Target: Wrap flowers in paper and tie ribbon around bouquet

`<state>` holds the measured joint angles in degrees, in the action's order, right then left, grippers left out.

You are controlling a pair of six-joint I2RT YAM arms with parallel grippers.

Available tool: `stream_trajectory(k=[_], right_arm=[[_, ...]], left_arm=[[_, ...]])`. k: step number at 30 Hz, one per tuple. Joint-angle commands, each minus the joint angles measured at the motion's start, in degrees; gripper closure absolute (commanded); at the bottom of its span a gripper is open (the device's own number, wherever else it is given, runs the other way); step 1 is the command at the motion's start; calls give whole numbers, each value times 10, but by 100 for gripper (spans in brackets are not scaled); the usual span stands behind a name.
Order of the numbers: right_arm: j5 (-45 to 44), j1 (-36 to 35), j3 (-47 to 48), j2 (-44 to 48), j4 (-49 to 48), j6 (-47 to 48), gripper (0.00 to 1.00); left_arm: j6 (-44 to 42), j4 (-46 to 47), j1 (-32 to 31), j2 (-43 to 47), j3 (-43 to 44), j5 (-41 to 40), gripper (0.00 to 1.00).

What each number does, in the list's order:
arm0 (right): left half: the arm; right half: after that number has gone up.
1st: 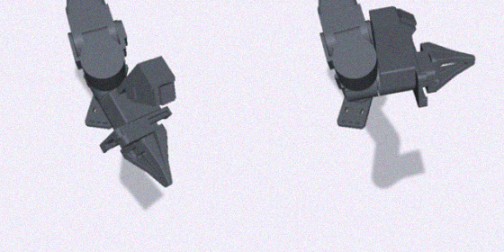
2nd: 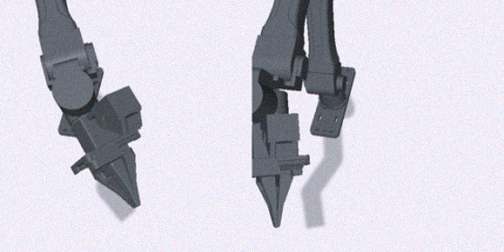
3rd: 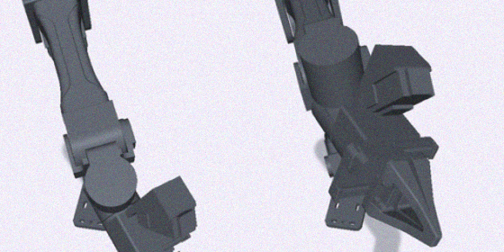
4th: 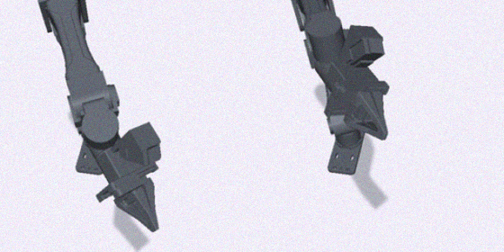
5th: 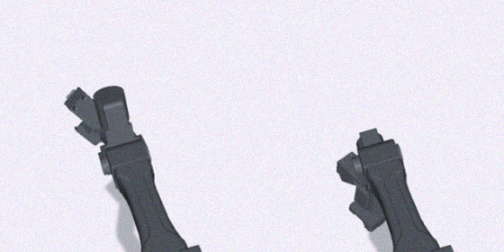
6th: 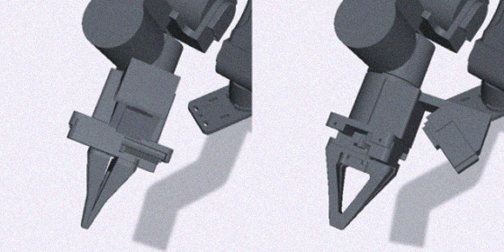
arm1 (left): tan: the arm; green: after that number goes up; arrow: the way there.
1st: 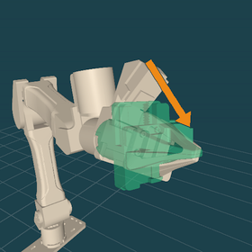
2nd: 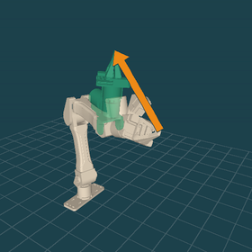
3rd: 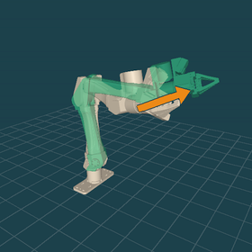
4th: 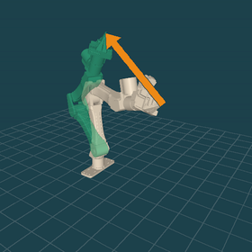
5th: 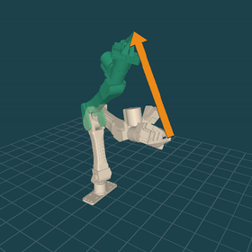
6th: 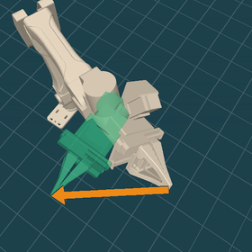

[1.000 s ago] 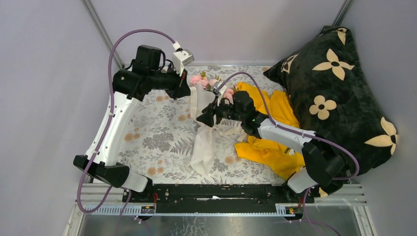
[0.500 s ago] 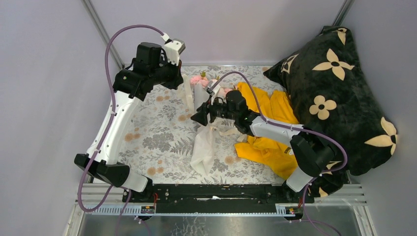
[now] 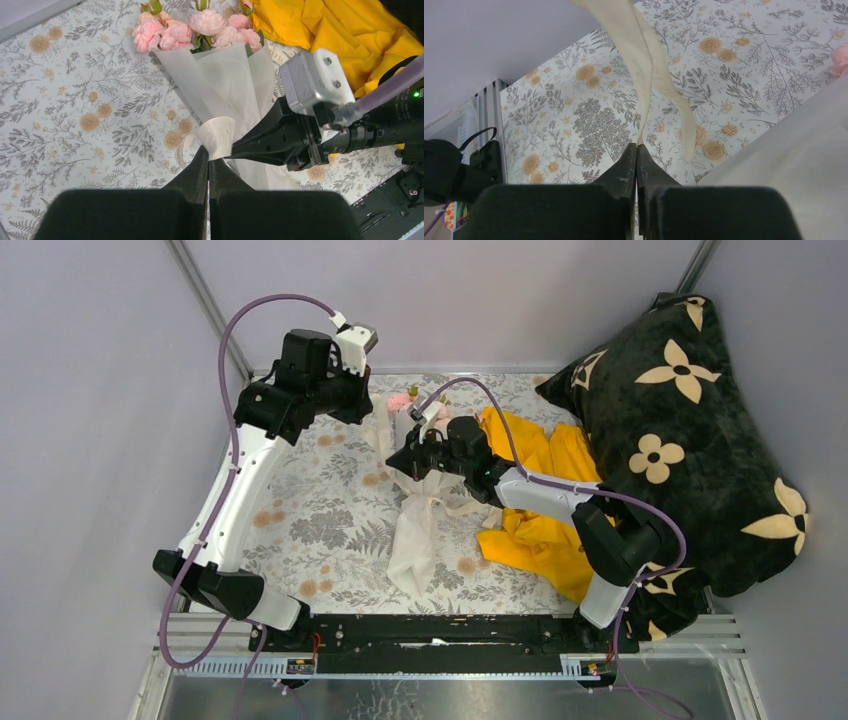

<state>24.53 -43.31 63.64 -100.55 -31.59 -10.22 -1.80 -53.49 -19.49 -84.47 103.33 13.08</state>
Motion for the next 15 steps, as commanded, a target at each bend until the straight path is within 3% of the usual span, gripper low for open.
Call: stream_trajectory(k=[1,2,3,4,6,8,11,15], right_arm=[[-39,-3,22,7,-16,-21,100],[-45,-3,17,12,-15,-27,100],[-52,-4,13,17,-13,-32,100],[-60,-3,12,22,-8,-37,100],[-68,-4,13,31,16,-42,100],[-73,-4,12,38,39,-44,100],[-84,-4,1,53,56,-54,100],[-85,-3,-9,68,65,-64,100]], left_arm=[[4,28,15,19,-24,20,100],[3,28,23,25,-37,28,100],[2,34,32,39,-61,39,94],[-3,40,40,51,-106,59,80],[-39,45,50,81,-189,95,42],[-114,23,51,115,-277,124,25],[-227,-30,52,179,-378,111,19],[-333,-96,51,248,-383,135,21]])
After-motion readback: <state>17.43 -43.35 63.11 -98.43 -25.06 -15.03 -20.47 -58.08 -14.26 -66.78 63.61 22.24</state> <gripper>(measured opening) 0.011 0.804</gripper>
